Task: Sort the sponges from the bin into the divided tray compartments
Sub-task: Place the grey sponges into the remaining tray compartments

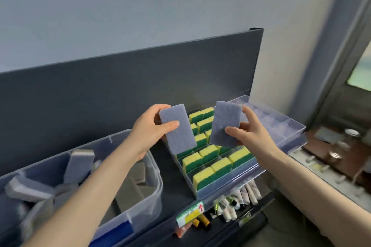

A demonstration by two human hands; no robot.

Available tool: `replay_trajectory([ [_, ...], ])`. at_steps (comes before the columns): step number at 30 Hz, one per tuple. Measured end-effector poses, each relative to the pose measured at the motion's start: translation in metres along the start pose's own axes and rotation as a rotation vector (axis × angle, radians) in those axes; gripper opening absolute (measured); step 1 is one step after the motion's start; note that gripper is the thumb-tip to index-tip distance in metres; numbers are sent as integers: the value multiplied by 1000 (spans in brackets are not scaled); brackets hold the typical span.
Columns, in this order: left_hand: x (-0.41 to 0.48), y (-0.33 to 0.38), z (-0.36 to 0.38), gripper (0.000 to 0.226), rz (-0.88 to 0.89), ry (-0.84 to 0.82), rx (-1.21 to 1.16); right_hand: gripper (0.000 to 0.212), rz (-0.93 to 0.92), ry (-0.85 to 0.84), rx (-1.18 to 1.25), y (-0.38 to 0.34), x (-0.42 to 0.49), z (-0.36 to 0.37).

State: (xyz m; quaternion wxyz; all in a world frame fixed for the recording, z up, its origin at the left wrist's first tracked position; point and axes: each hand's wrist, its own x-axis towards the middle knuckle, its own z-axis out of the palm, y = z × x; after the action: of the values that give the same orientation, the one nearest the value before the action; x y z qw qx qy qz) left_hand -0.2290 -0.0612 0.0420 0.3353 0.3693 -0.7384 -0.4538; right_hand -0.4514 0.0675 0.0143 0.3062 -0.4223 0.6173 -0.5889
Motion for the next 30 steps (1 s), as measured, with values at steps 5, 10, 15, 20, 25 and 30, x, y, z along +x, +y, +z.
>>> replay_trajectory([
  [5, 17, 28, 91, 36, 35, -56, -1, 35, 35, 118, 21, 20, 0, -94],
  [10, 34, 43, 159, 37, 18, -82, 24, 31, 74, 213, -27, 38, 9, -168],
  [15, 59, 49, 192, 40, 19, -59, 133, 35, 96, 244, -84, 55, 32, -212],
  [20, 95, 39, 204, 42, 6, -47, 202, 37, 119, 232, -111, 72, 62, -234],
  [25, 142, 23, 214, 42, 20, -53, 232, 37, 135, 216, -160, 85, 102, -248],
  [30, 196, 14, 221, 40, 30, -16, 205, 38, 128, 185, -234, 80, 155, -264],
])
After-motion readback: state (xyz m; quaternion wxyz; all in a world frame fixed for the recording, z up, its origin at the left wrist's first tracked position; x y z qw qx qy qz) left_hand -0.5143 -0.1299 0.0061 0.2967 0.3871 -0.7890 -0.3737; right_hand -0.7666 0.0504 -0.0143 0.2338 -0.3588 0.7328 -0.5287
